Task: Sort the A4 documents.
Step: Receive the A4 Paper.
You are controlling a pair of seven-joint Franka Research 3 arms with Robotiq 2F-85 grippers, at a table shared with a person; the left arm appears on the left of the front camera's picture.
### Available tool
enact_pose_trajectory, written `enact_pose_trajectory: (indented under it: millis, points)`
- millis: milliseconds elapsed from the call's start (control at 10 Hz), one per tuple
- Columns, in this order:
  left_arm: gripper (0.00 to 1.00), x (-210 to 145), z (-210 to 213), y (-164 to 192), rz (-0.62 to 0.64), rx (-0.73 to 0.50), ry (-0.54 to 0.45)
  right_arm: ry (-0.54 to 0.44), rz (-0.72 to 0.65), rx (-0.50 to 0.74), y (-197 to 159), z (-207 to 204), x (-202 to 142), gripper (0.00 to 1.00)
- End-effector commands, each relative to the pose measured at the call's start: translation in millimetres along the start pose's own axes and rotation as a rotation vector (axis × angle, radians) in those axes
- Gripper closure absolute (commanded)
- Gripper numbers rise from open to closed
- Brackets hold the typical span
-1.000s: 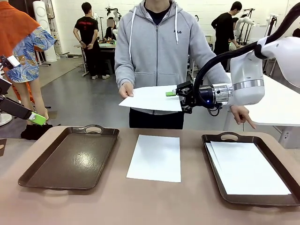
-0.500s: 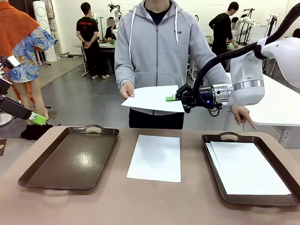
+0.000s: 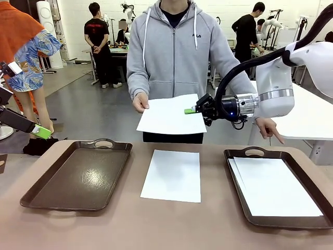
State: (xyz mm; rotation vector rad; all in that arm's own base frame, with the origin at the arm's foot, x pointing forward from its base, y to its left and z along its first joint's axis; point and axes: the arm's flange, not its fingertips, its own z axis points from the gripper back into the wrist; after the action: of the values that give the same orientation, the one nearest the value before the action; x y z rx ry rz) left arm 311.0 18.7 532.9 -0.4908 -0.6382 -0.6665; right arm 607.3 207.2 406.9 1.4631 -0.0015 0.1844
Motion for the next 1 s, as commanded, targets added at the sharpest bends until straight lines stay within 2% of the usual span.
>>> enact_pose_trajectory:
  millis: [0,900]
  points:
    - [0.0,-1.1,0.2,2.1,-0.009,-0.017,-0.011,-0.036,-0.027,-0.001,-0.4,0.7,2.9,1.0]
    - [0.0,-1.1,0.2,2.1,-0.009,-0.017,-0.011,-0.036,-0.027,-0.001,-0.4,0.7,2.9,1.0]
